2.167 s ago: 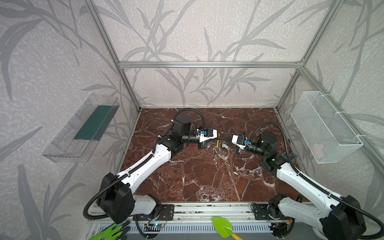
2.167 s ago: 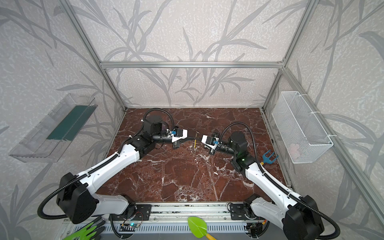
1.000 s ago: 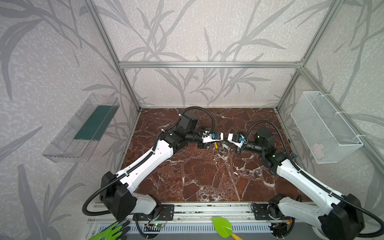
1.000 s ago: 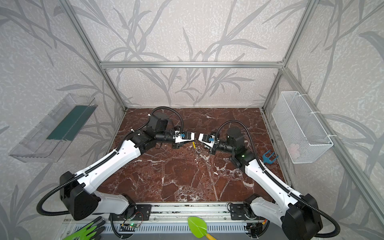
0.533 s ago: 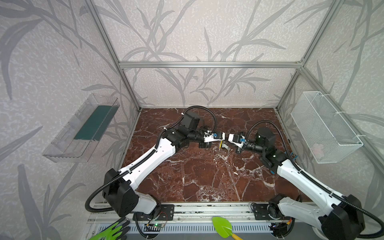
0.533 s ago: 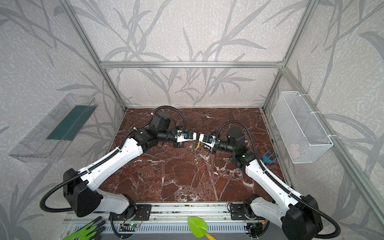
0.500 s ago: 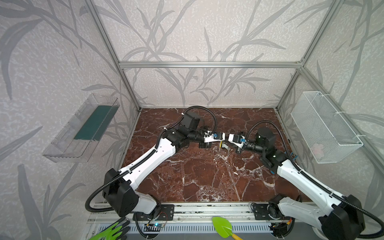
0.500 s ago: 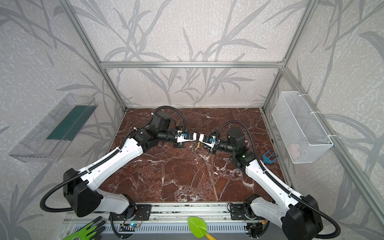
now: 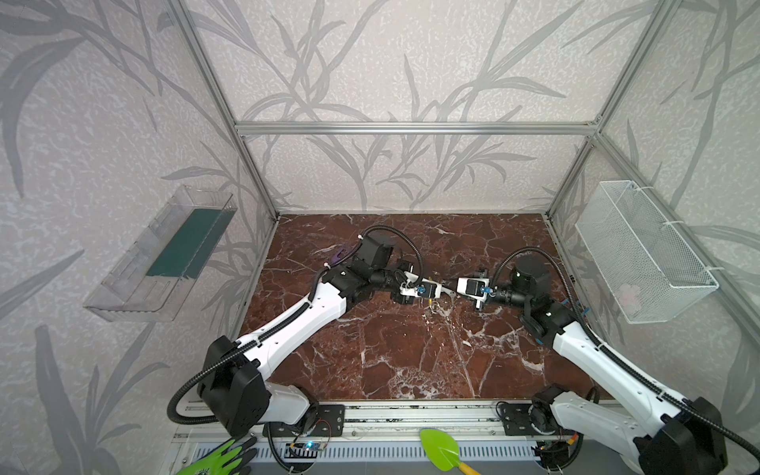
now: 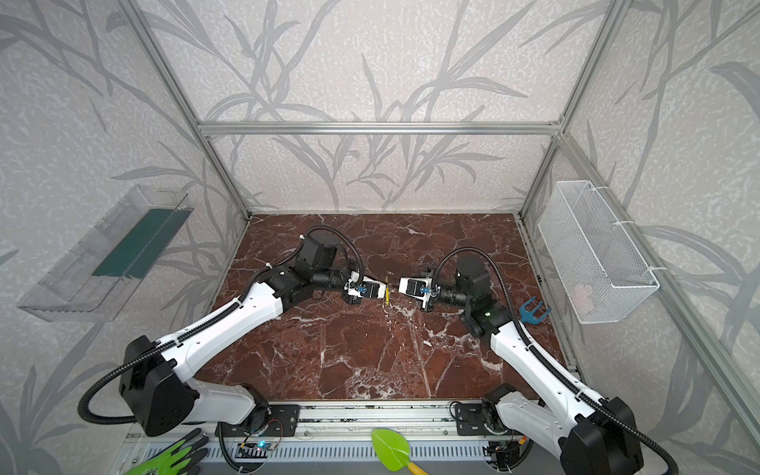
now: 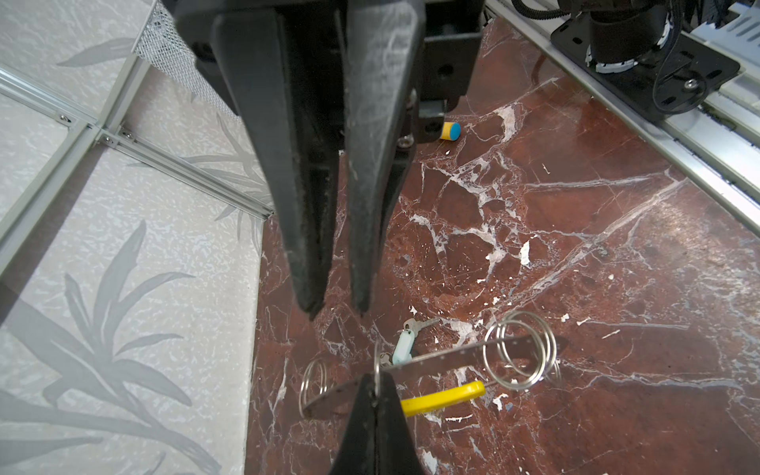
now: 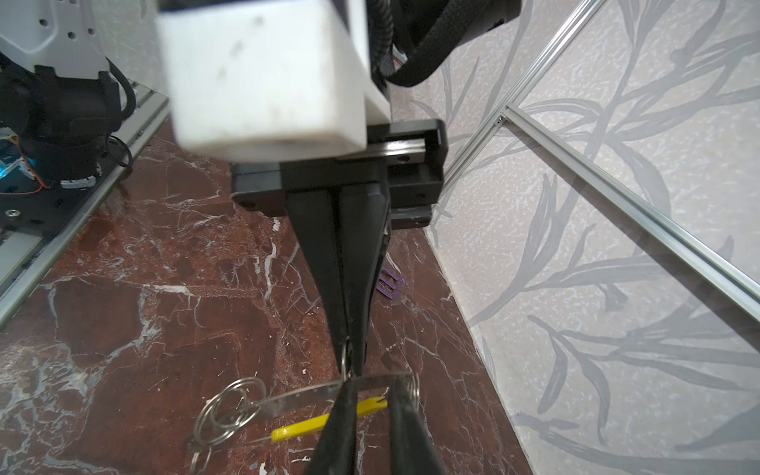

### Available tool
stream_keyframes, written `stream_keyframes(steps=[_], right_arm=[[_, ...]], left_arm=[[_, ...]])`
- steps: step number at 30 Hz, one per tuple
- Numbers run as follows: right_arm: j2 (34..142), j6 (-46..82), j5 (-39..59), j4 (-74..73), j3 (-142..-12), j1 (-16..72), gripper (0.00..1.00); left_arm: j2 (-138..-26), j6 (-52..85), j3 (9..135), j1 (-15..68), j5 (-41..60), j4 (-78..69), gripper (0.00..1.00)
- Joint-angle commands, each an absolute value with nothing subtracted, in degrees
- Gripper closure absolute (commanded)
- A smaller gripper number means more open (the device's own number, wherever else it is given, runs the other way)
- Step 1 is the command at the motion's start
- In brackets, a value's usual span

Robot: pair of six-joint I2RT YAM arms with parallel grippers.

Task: Put the keys on the keyring

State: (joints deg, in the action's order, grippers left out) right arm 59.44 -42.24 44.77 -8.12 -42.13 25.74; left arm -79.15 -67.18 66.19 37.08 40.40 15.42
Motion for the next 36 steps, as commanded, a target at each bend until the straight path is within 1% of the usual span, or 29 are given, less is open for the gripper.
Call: stream_keyframes(steps=[1,6,17,23,32,36], right_arm=[[58.97,-46.96,48.32,-4.08,-43.05,25.6,0.83],[59.33,-50.47,48.24,-0.52,-43.94,25.75,0.83],[60.29,-48.34,48.43,-3.2,-45.31,25.71,0.85],[60.98,-48.16,49.37,-1.73,-46.4,25.72,0.86],[60.6,-47.85,49.03,-1.69,-46.58,25.76,0.81],[60.38,-47.85,48.19,-1.63,-46.49,25.74,0.8]], left_arm=[[-76.35,-71.39,64.77,37.46,41.08,10.5,1.0],[-75.41,-73.6,63.43,37.72,40.41,9.41,1.0],[-74.72,-76.46,62.67,38.6,40.06,9.62,1.0],[-74.47,-77.78,62.75,38.71,40.08,10.74,1.0],[-74.44,-78.66,63.02,38.82,40.25,12.19,1.0],[-74.45,-78.83,63.11,38.94,40.23,12.66,1.0]])
